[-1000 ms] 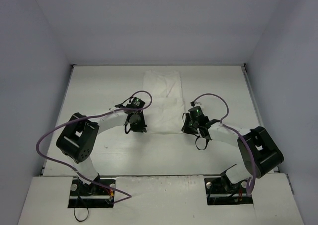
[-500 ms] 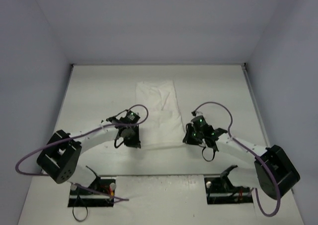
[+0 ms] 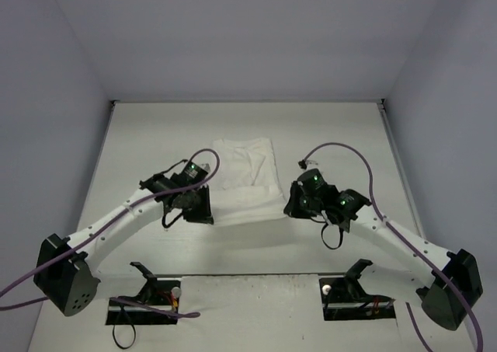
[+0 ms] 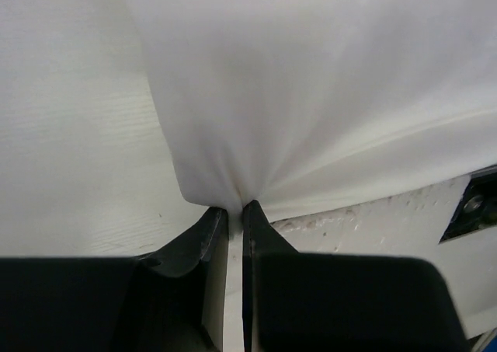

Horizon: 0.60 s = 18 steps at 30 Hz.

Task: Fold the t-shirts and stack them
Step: Grab one side of the 2/3 rectangular tshirt with both arms, then fold the long partially folded tshirt into a neat square

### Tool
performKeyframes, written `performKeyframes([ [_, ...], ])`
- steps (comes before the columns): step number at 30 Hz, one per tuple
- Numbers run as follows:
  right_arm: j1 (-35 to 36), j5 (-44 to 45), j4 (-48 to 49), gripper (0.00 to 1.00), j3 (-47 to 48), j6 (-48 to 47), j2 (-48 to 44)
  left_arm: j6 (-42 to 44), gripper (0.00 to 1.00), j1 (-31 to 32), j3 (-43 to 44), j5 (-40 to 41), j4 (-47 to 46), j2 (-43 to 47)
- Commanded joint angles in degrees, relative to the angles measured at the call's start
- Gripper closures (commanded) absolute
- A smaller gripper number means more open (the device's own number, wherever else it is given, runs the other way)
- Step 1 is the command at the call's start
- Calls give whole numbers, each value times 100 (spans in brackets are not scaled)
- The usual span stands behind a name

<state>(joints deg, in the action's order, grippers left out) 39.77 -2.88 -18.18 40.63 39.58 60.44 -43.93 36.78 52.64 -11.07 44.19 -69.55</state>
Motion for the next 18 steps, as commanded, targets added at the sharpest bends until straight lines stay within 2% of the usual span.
performKeyframes([
  [1,-153,868,-634,100,1104,-581,522,568,100,-529,1056,475,898,-320],
  [8,-806,446,-660,100,3088,-1437,2286,1349,100,-1684,2956,413,877,-1548],
  [11,-1038,318,-669,100,3706,-1730,2896,1613,100,-1871,3600,383,858,-2070],
  [14,-1401,-171,-677,100,4856,-2036,4062,1871,100,-1938,4844,308,862,-3166],
  [16,-1509,-340,-678,100,5103,-2121,4515,1928,100,-1976,5304,246,871,-3676],
  [18,-1629,-574,-687,100,6006,-2194,5235,1910,100,-2113,5995,92,872,-4339],
])
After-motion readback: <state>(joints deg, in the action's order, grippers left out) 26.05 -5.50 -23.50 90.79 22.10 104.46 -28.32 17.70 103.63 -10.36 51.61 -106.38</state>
